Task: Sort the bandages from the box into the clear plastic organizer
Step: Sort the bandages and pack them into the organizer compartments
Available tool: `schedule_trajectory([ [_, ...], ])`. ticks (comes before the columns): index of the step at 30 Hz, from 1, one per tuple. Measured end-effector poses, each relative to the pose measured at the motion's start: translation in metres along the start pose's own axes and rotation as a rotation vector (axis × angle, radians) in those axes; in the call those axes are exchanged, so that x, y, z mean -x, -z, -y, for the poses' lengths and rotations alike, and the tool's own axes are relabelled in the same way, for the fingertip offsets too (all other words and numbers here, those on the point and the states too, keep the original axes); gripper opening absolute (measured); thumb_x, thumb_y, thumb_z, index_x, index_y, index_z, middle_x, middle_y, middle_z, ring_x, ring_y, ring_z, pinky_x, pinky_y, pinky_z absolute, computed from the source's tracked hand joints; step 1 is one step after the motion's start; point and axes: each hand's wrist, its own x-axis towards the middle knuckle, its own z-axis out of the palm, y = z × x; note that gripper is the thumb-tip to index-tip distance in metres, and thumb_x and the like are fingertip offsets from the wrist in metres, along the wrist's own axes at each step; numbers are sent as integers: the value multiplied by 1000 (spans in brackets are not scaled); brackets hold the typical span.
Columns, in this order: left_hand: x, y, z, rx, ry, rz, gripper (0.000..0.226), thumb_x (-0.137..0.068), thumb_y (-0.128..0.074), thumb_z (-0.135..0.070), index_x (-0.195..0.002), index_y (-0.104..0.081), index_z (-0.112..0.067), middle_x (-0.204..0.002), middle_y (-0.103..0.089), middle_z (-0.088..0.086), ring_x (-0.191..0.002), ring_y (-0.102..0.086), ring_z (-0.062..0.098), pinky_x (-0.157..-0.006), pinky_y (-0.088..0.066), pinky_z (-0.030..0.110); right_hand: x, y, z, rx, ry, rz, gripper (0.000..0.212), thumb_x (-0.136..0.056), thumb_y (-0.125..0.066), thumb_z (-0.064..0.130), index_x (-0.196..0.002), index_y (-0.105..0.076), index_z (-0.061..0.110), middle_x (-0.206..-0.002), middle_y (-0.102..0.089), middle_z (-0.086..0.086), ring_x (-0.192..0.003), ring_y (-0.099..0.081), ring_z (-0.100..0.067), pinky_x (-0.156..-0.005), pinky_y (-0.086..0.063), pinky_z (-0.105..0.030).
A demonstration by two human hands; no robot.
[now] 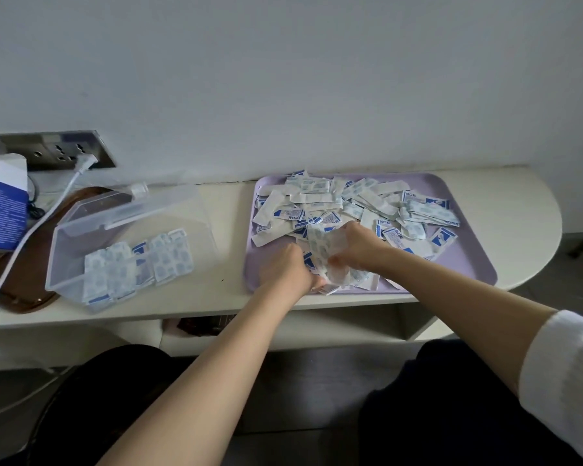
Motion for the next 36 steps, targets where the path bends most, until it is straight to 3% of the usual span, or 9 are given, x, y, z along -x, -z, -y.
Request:
schedule_trajectory([
  [2, -3, -3, 6, 74, -12, -20, 44, -65, -68, -56, -93, -61, -22, -92, -68, -5, -95, -61, 18, -82, -47, 26, -1, 0, 1, -26, 23, -7, 13, -83, -55, 7, -80, -43, 9, -71, -45, -2, -58, -43, -12, -42, -32, -17],
  [5, -9, 0, 17, 204, -28, -57, 35, -74, -68, -44, -100, -60, -22, -101, -67, -4, -103, -55, 17, -90, -44, 27, 3, 10, 6, -89, 68, -140, 21, -87, -58, 9, -105, -49, 4, -94, -58, -10, -75, -53, -21, -47, -37, -21],
  [11, -14, 22, 22, 517, 6, -114, 21, -88, -59, -21, -103, -59, -7, -96, -62, 7, -84, -53, 23, -68, -38, 25, 14, 17, 19, 71, 351, -431, 19, -88, -53, 12, -106, -57, 6, -92, -66, -15, -77, -57, -30, -62, -45, -36],
  [16, -9, 24, 8, 903, 72, -43, 10, -91, -51, -11, -98, -55, -6, -76, -64, 10, -56, -58, 21, -54, -50, 27, 19, 1, 25, 251, 477, -396, 14, -94, -50, 16, -99, -62, 12, -84, -64, -11, -79, -57, -31, -61, -40, -32],
  [20, -6, 27, 0, 1140, 130, 4, 18, -90, -45, 0, -90, -61, -8, -75, -66, 10, -48, -61, 14, -49, -53, 21, 15, -10, 25, 242, 583, -323, 32, -93, -43, 5, -118, -58, 17, -92, -67, -7, -89, -60, -29, -75, -49, -38],
  [24, -4, 35, 2, 1358, 198, 80, 23, -88, -42, -1, -81, -63, -3, -62, -64, 8, -45, -61, 16, -50, -54, 23, 9, -16, 20, 238, 603, -191, 46, -94, -38, 0, -138, -41, 13, -133, -51, -6, -117, -51, -29, -93, -42, -36],
  [27, -4, 36, 8, 1370, 179, 84, 21, -93, -47, -10, -79, -64, -7, -52, -63, 1, -44, -61, 15, -49, -54, 24, 8, -20, 18, 237, 639, -130, 45, -101, -35, 13, -145, -29, 18, -147, -35, -1, -128, -41, -29, -104, -35, -36],
  [30, -2, 31, 14, 1330, 145, 47, 16, -92, -49, -3, -96, -65, -5, -68, -65, 6, -51, -63, 13, -56, -57, 26, 12, -20, 20, 197, 597, -67, 46, -102, -30, 26, -146, -26, 15, -149, -31, -3, -134, -32, -26, -110, -26, -34],
  [36, 1, 28, 19, 1340, 181, 0, 19, -90, -47, 8, -84, -59, -6, -59, -65, 7, -45, -63, 13, -55, -57, 22, 13, -9, 23, 29, 449, -190, 38, -96, -46, 15, -134, -42, 12, -133, -48, -7, -122, -43, -22, -93, -31, -22],
])
